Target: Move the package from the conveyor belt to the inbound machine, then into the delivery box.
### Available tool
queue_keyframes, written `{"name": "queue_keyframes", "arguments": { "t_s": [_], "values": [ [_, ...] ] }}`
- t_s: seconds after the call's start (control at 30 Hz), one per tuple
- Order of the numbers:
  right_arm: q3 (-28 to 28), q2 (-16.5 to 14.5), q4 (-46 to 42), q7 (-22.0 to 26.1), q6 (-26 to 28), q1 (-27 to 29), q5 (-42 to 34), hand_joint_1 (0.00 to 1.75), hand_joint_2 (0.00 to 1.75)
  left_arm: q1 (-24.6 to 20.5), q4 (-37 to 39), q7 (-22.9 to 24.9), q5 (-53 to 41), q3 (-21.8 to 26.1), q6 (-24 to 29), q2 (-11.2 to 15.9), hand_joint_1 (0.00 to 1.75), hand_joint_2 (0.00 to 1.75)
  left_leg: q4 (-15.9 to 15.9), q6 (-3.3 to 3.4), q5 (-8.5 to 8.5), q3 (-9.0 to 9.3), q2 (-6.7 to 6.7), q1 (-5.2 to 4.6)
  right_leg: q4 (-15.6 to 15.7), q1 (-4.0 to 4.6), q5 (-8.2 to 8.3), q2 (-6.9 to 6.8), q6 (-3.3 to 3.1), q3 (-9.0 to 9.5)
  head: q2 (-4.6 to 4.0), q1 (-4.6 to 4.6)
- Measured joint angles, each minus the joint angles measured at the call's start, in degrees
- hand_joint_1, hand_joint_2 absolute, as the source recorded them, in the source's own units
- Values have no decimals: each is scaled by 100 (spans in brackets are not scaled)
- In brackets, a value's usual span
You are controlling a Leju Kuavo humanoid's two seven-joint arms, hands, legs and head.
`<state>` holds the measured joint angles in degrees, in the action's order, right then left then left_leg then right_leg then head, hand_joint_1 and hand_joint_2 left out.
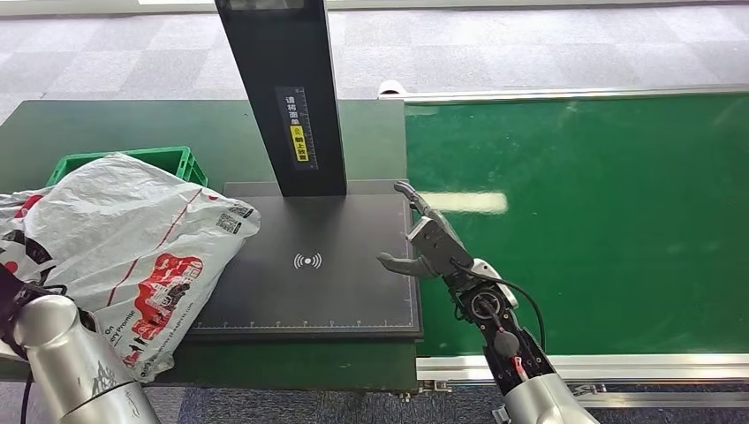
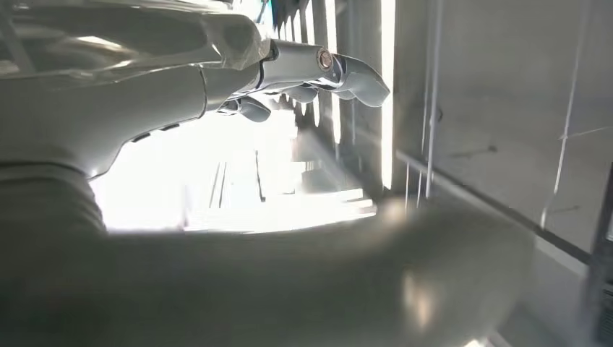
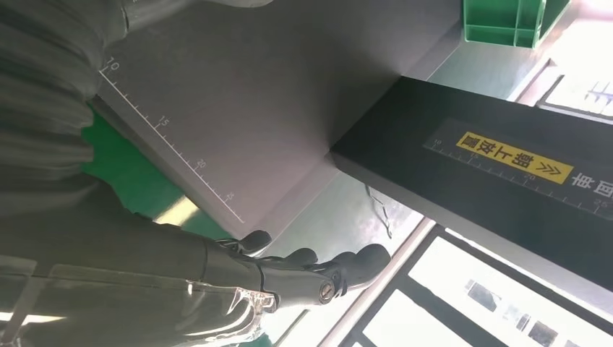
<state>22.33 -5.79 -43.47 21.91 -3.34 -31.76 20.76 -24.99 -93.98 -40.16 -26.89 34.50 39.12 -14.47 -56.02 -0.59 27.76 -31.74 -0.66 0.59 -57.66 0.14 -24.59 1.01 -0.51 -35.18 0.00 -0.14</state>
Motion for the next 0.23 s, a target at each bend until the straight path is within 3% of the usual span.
{"name": "queue_keyframes", "arguments": {
  "t_s": [0.23],
  "values": [
    [-29, 15, -35, 78, 17, 18, -36, 0, 175, 558, -350, -2, 1161, -1425, -2, 137, 0, 175, -1, 0, 0, 0, 2, -1, 0, -1, 2, 1, 1, 0, 0, -2]
  ]
}}
